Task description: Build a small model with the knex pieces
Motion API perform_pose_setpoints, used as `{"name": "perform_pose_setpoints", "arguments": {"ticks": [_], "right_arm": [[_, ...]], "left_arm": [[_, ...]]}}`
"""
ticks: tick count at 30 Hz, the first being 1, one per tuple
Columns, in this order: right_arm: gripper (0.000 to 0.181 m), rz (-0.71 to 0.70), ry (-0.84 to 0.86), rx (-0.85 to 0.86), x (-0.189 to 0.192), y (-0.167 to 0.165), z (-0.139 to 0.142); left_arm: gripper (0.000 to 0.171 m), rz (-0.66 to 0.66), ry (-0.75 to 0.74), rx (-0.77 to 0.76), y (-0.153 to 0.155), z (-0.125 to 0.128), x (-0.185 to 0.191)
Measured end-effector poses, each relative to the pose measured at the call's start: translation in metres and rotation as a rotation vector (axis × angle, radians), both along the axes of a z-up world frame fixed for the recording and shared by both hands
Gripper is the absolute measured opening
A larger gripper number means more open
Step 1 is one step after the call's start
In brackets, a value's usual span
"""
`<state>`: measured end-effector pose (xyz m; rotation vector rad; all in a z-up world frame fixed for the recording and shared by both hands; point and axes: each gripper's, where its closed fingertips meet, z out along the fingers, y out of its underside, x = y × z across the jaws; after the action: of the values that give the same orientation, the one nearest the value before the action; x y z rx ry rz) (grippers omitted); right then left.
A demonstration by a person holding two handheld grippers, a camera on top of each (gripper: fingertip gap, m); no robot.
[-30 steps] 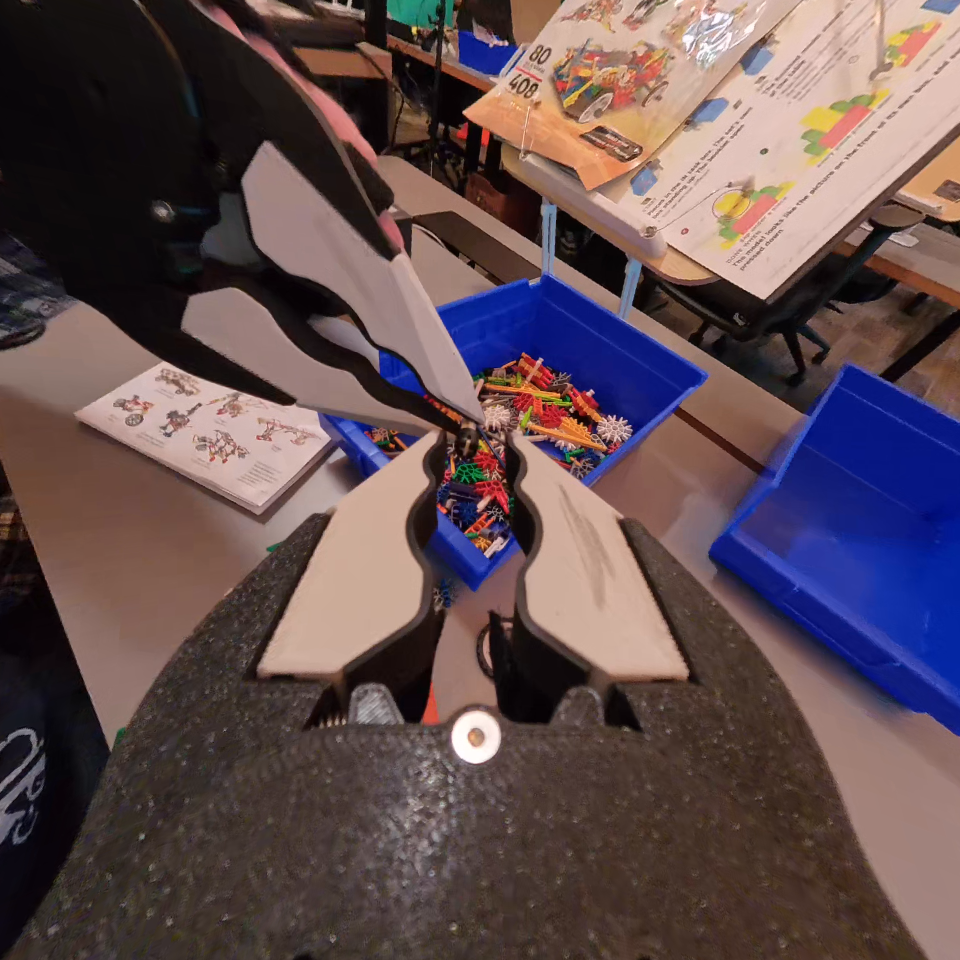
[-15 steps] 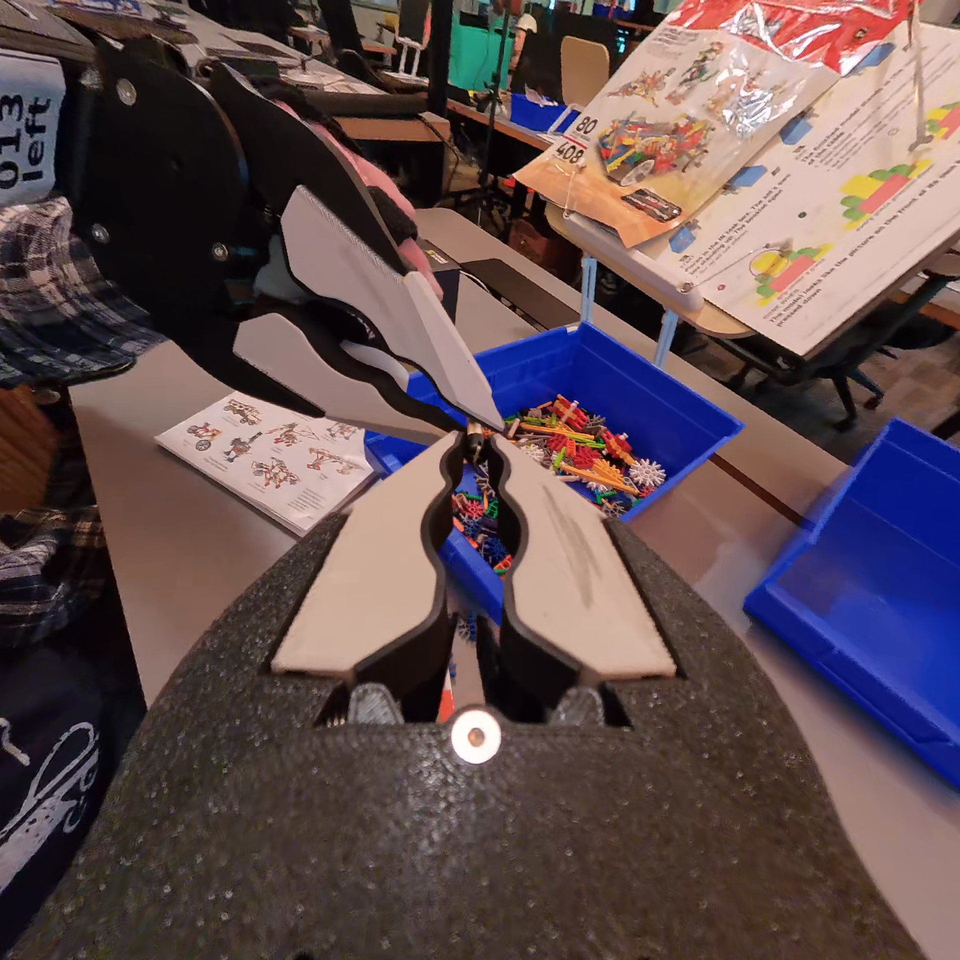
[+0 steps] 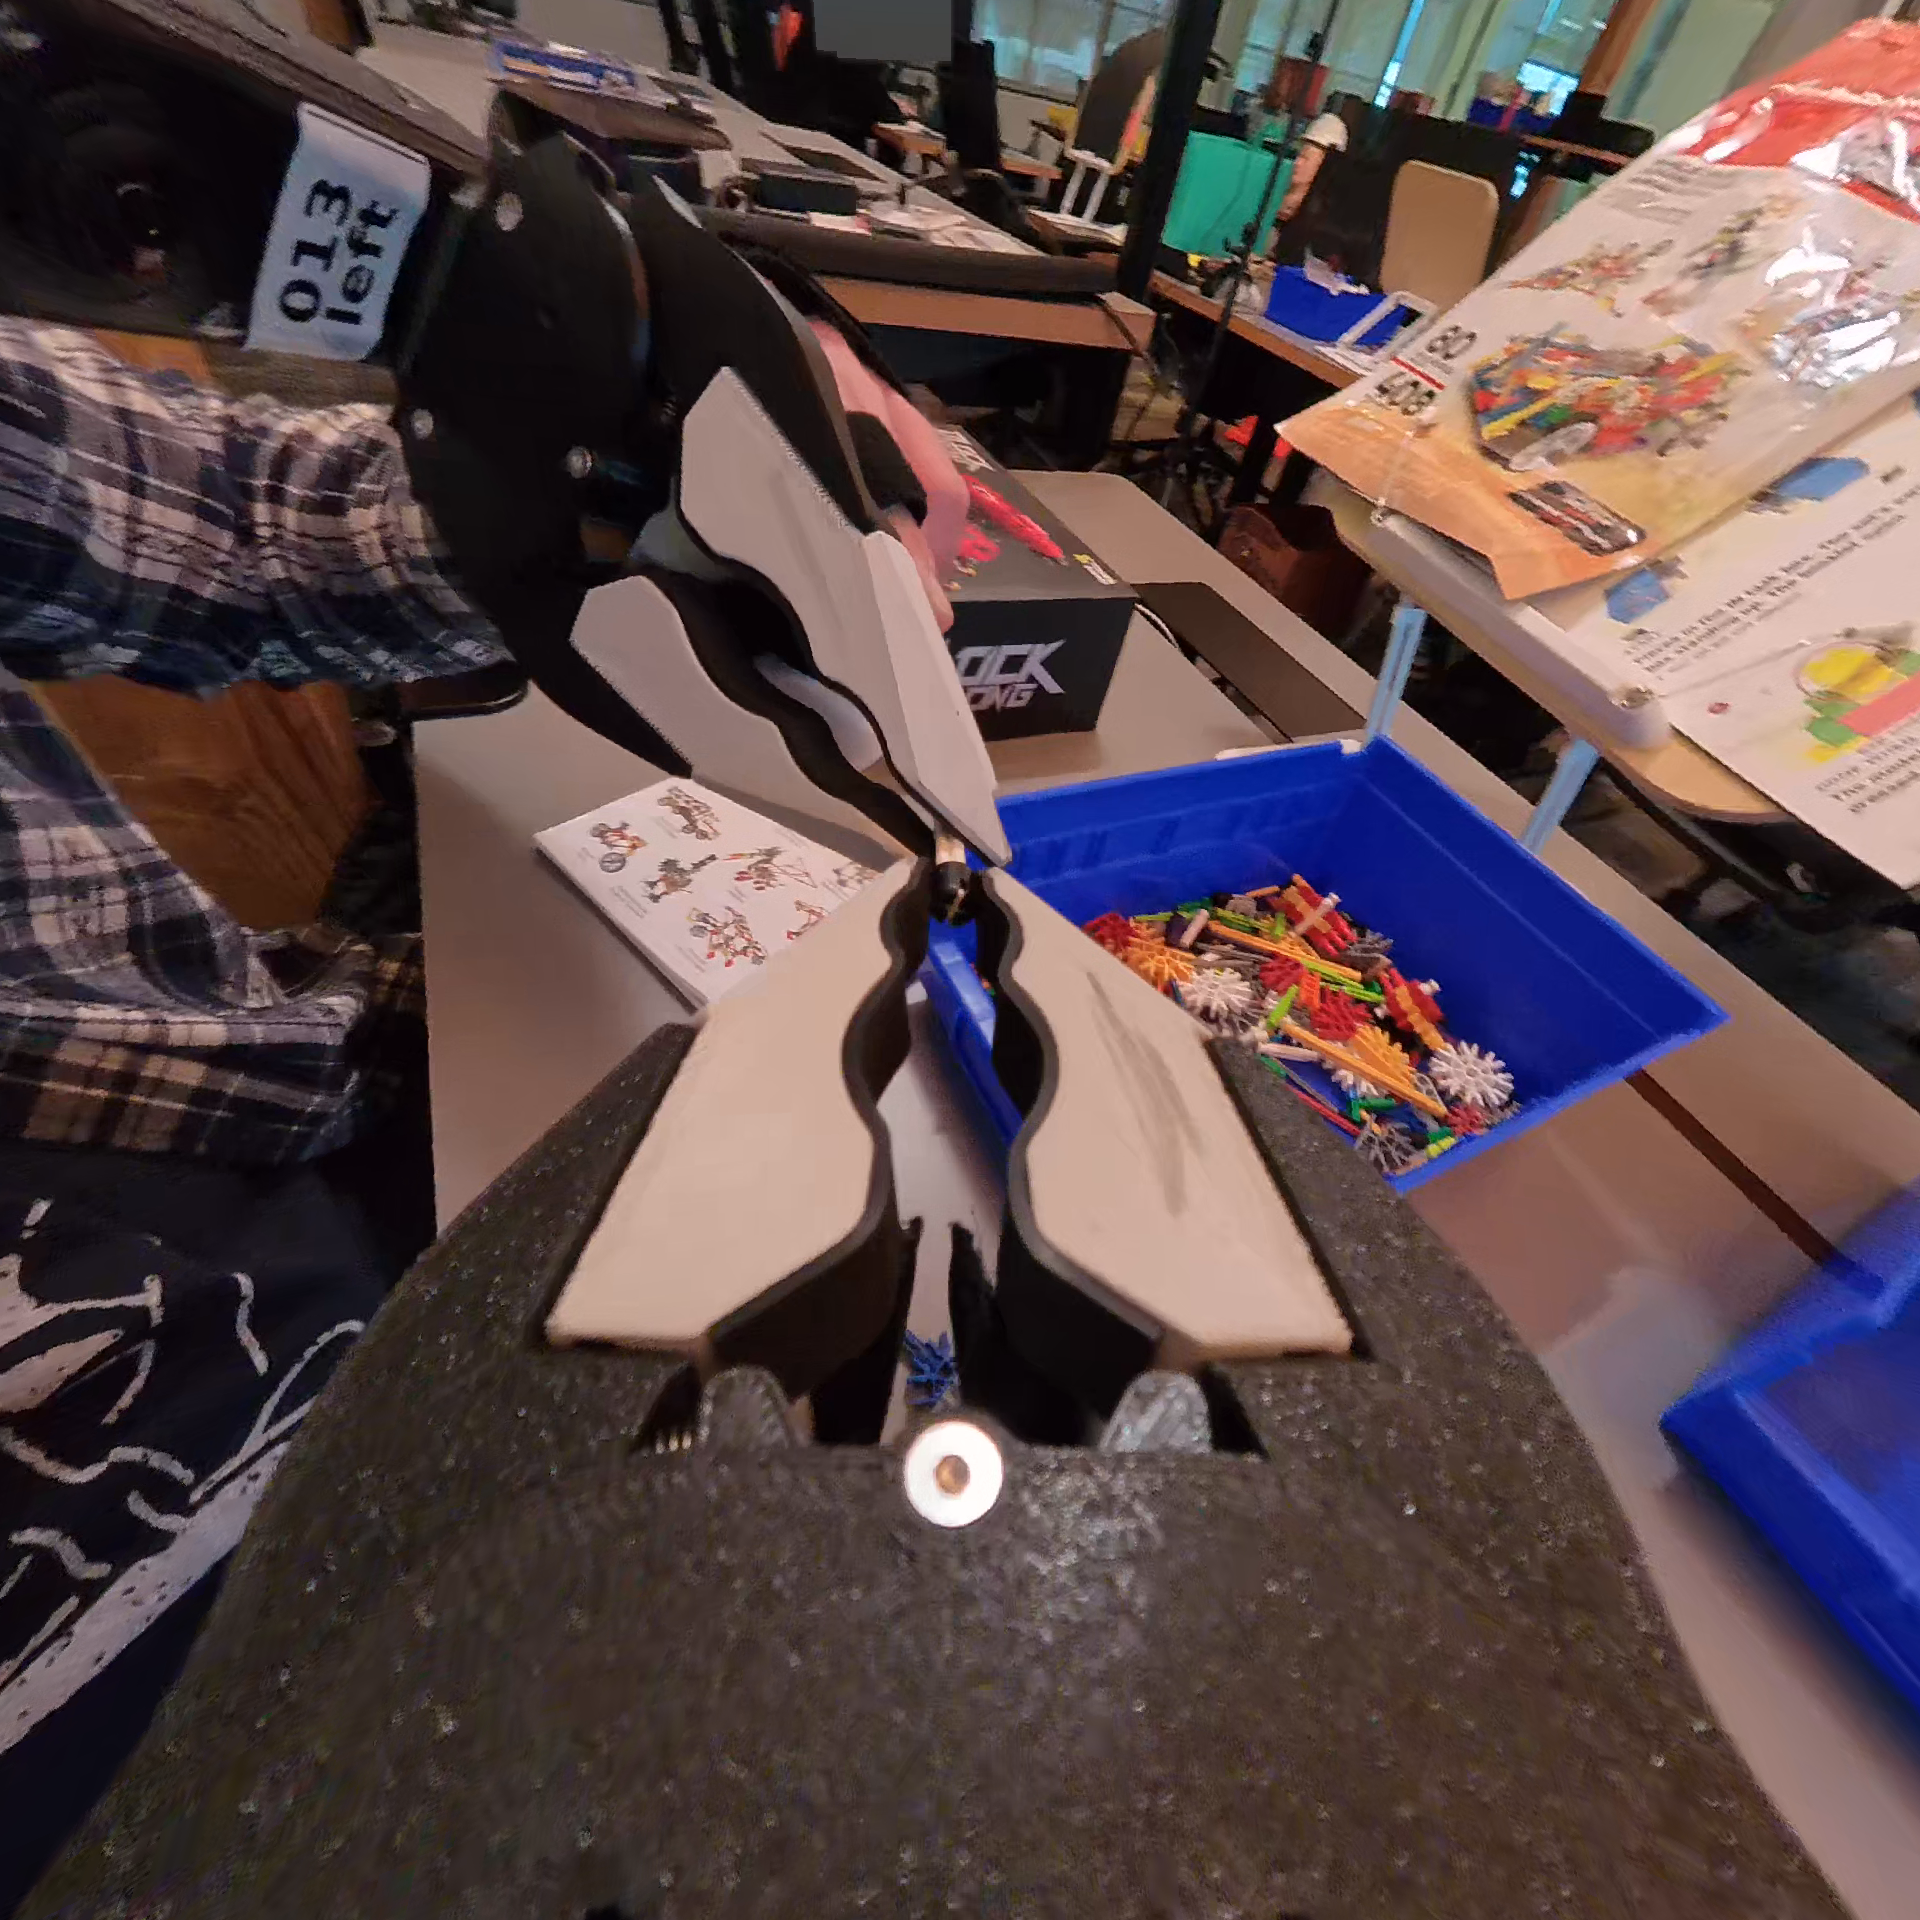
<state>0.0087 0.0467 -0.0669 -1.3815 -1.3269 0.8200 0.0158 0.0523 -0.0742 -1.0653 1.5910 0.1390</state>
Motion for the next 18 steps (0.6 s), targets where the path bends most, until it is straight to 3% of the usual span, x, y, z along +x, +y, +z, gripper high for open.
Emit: {"name": "perform_pose_setpoints", "arguments": {"ticks": [18], "right_arm": [[0.007,0.235,-0.07,0.154,-0.003,-0.06,-0.009]], "left_arm": [[0.003,-0.215,-0.216,-0.411,-0.068,-0.008,-0.003]]}}
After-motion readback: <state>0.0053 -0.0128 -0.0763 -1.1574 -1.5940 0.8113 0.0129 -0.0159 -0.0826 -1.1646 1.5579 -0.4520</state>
